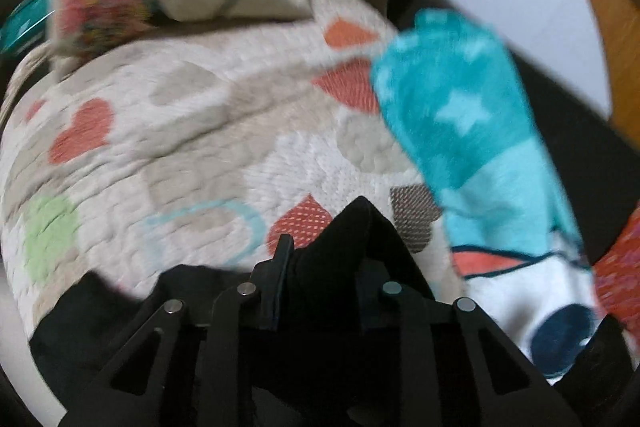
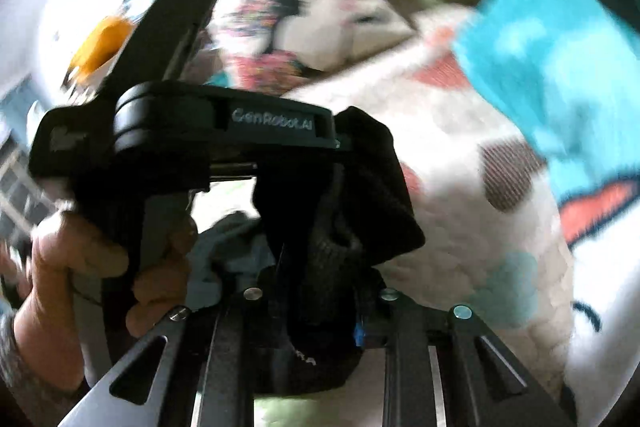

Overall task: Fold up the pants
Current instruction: 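Lift the folded pants with the right gripper and fold them toward the left gripper, then lower the folded black pants onto the quilt and open the right gripper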

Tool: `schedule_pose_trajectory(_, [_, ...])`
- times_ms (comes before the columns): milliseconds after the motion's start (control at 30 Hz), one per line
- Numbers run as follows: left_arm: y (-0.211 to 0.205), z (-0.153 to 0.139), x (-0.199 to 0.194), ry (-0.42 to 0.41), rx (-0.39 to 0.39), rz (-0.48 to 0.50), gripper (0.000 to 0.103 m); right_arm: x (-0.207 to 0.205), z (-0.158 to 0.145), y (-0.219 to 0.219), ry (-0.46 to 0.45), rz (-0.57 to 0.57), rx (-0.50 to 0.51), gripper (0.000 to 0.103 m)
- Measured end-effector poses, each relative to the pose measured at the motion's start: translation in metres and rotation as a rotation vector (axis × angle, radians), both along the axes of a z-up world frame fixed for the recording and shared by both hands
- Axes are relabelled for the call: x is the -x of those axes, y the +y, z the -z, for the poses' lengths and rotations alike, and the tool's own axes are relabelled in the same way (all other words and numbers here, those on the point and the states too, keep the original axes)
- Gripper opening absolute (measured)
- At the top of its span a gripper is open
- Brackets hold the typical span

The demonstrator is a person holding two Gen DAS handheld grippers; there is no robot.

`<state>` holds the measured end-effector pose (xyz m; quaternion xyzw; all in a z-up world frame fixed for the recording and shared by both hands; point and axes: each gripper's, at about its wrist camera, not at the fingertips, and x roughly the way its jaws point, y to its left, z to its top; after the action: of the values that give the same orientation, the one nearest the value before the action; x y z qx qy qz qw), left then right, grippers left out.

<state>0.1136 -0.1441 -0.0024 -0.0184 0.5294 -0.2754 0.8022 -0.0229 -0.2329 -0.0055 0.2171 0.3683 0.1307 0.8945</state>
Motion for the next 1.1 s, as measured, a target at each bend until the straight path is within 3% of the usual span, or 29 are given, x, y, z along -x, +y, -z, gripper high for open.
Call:
schedule_pose_trajectory(100, [0.048,-0.022,0.009,-0.009,0.107,-0.068,0.025,0.01,-0.027,0.036,-0.087,-0.097,0.093,0.024])
schedule_pose_trajectory(233, [0.108,-0.025,0.018,0.0,0.198,-0.166,0.025,0.017,-0.041,0.085,-0.144,-0.214,0.188,0.024])
schedule_pose_trajectory(500, [0.229,0.025,0.039,0.097,0.391,-0.377,0.025,0.022,-0.02,0.188,-0.184,-0.459,0.381,0.024])
schedule_pose_trajectory(767, [0.282,0.058,0.034,0.167,0.425,-0.542,0.029,0.015,0.007,0.234,-0.183,-0.533,0.48,0.025])
schedule_pose_trajectory(833, [0.298,0.068,0.037,0.221,0.441,-0.604,0.029,0.017,0.013,0.239,-0.185,-0.546,0.493,0.028])
schedule_pose_trajectory(933, [0.315,0.079,0.041,0.28,0.469,-0.656,0.029,0.024,0.018,0.247,-0.193,-0.57,0.505,0.043])
schedule_pose_trajectory(1000, [0.32,0.077,0.045,0.274,0.441,-0.662,0.029,0.03,0.021,0.254,-0.19,-0.601,0.495,0.065])
schedule_pose_trajectory(1100, [0.32,0.067,0.051,0.249,0.388,-0.653,0.029,0.046,0.023,0.262,-0.202,-0.645,0.512,0.077])
